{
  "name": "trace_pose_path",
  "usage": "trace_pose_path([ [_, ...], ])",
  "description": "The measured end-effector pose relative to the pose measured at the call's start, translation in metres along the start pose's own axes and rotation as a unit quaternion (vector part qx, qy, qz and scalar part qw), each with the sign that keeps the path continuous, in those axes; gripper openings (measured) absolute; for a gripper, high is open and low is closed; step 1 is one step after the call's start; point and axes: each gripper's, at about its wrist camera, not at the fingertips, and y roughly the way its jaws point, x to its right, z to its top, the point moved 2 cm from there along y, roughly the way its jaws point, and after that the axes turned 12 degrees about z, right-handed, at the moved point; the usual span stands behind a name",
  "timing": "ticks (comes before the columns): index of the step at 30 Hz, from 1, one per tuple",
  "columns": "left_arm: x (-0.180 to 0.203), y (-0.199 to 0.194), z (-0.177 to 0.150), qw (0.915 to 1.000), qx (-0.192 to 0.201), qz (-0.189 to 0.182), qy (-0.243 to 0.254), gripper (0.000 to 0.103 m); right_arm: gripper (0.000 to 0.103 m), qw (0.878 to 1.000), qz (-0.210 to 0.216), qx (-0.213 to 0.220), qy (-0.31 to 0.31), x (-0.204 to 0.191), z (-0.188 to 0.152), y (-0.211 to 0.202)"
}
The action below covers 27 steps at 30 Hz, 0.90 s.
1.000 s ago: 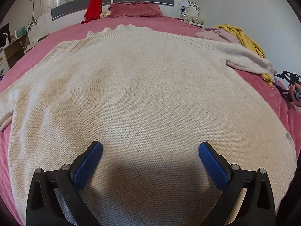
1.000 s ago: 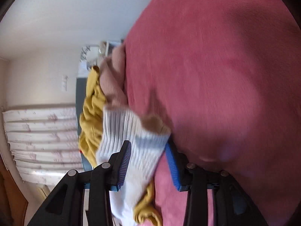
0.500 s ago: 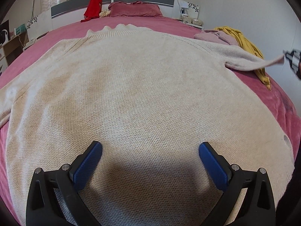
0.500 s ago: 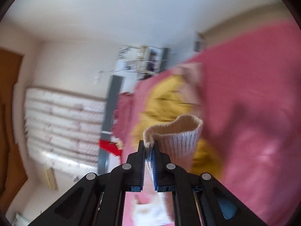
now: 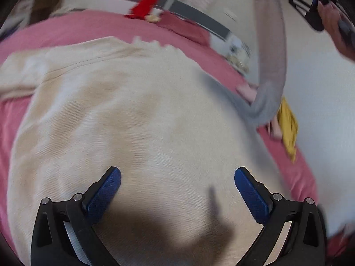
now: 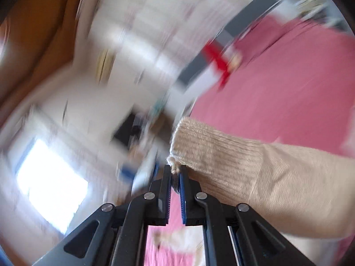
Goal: Fold clothes
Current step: 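Pull the held cuff across the sweater body with the right tool, then release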
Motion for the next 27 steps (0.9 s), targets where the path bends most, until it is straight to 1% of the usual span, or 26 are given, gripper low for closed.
trace_pose_path([
  [2,-0.014,-0.005,0.0,0.9996,0.005,0.01,-0.027,0.103,0.006,0.997,-0.009,-0.075,-0.011,0.007,-0.051,0.071],
  [3,-0.021,-0.008,0.0,0.9991,0.007,0.015,-0.04,0.103,0.006,0.993,-0.017,-0.113,-0.017,0.011,-0.077,0.104],
  [4,-0.027,-0.01,0.001,0.9983,0.01,0.02,-0.053,0.103,0.009,0.987,-0.034,-0.154,-0.023,0.02,-0.105,0.129],
  [5,-0.034,-0.012,0.001,0.9974,0.012,0.025,-0.067,0.103,0.011,0.978,-0.051,-0.198,-0.031,0.03,-0.134,0.154],
  [6,-0.041,-0.015,0.001,0.9963,0.015,0.03,-0.08,0.103,0.021,0.964,-0.069,-0.256,-0.038,0.043,-0.166,0.175],
  [7,-0.048,-0.017,0.001,0.9949,0.017,0.035,-0.093,0.103,0.025,0.948,-0.081,-0.306,-0.036,0.056,-0.188,0.184],
  [8,-0.055,-0.02,0.001,0.9934,0.019,0.04,-0.106,0.103,0.025,0.932,-0.094,-0.349,-0.036,0.068,-0.209,0.191],
  [9,-0.062,-0.022,0.001,0.9916,0.022,0.045,-0.119,0.103,0.025,0.924,-0.105,-0.366,-0.041,0.075,-0.221,0.185],
  [10,-0.069,-0.025,0.001,0.9897,0.024,0.05,-0.132,0.103,0.025,0.924,-0.105,-0.365,-0.048,0.077,-0.228,0.171],
  [11,-0.076,-0.027,0.001,0.9875,0.027,0.055,-0.145,0.103,0.025,0.932,-0.103,-0.345,-0.051,0.08,-0.223,0.149],
  [12,-0.074,-0.026,0.005,0.9881,0.029,0.059,-0.139,0.103,0.025,0.94,-0.102,-0.321,-0.054,0.083,-0.217,0.126],
  [13,-0.073,-0.023,0.01,0.9887,0.03,0.063,-0.133,0.103,0.025,0.95,-0.112,-0.286,-0.052,0.092,-0.201,0.099],
  [14,-0.075,-0.02,0.015,0.9883,0.031,0.067,-0.134,0.103,0.025,0.961,-0.131,-0.241,-0.041,0.104,-0.177,0.07],
  [15,-0.076,-0.017,0.02,0.9878,0.031,0.072,-0.135,0.103,0.025,0.968,-0.152,-0.195,-0.029,0.118,-0.152,0.041],
  [16,-0.08,-0.013,0.028,0.9862,0.033,0.077,-0.143,0.103,0.025,0.97,-0.189,-0.152,-0.016,0.135,-0.127,0.012],
  [17,-0.084,-0.01,0.036,0.9837,0.037,0.084,-0.155,0.103,0.025,0.966,-0.236,-0.107,0.0,0.157,-0.101,-0.022],
  [18,-0.088,-0.007,0.045,0.981,0.04,0.092,-0.166,0.103,0.029,0.958,-0.272,-0.087,0.015,0.177,-0.081,-0.046],
  [20,-0.093,-0.001,0.063,0.9767,0.048,0.101,-0.183,0.103,0.029,0.943,-0.317,-0.086,0.057,0.217,-0.053,-0.08],
  [22,-0.091,0.002,0.077,0.9792,0.053,0.099,-0.169,0.103,0.029,0.938,-0.312,-0.113,0.106,0.251,-0.036,-0.091],
  [24,-0.084,0.012,0.082,0.9824,0.048,0.103,-0.148,0.103,0.029,0.935,-0.302,-0.118,0.141,0.276,-0.023,-0.094],
  [26,-0.078,0.021,0.087,0.9851,0.043,0.107,-0.127,0.103,0.029,0.935,-0.287,-0.133,0.161,0.295,-0.019,-0.085],
  [27,-0.075,0.026,0.089,0.9863,0.04,0.109,-0.117,0.103,0.029,0.937,-0.276,-0.133,0.166,0.296,-0.021,-0.078],
])
